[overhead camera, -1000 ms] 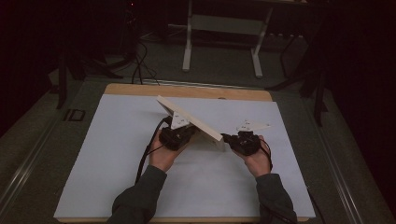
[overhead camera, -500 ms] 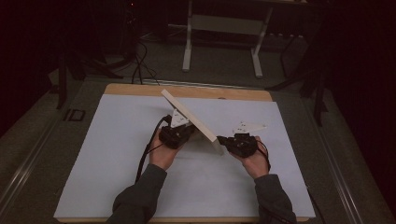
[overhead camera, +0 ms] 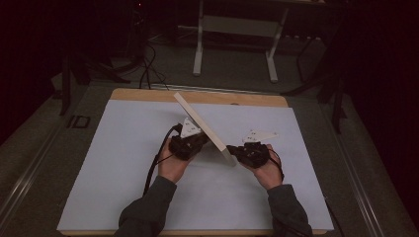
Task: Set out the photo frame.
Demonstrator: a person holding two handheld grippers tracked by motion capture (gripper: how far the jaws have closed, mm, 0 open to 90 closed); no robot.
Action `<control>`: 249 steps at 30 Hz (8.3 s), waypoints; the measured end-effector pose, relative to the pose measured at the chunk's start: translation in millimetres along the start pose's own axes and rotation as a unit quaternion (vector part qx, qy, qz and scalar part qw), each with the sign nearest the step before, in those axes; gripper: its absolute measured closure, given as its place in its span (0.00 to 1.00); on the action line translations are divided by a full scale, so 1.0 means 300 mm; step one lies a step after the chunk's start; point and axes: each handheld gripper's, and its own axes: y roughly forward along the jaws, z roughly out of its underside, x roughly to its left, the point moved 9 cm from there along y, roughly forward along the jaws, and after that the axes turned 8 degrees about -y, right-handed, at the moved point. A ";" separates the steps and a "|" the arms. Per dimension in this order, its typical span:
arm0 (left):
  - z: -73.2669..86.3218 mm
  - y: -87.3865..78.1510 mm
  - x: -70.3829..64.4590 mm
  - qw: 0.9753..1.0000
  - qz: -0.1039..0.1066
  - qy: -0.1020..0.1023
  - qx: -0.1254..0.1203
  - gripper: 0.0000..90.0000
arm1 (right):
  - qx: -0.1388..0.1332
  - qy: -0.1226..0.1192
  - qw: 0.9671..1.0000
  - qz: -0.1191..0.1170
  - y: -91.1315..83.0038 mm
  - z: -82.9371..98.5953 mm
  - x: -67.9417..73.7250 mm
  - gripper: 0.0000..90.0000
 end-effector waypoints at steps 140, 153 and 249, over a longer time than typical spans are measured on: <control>0.134 -0.152 0.041 0.994 0.104 0.000 0.031 0.53 | 0.048 -0.001 0.999 -0.002 0.065 0.046 0.013 0.88; 0.080 -0.159 -0.025 0.994 0.112 -0.002 0.008 0.50 | 0.079 -0.042 0.995 -0.037 0.107 0.072 0.088 1.00; -0.003 -0.120 0.135 0.988 0.095 -0.121 -0.028 0.78 | 0.051 -0.002 0.998 0.034 0.067 0.048 -0.016 0.77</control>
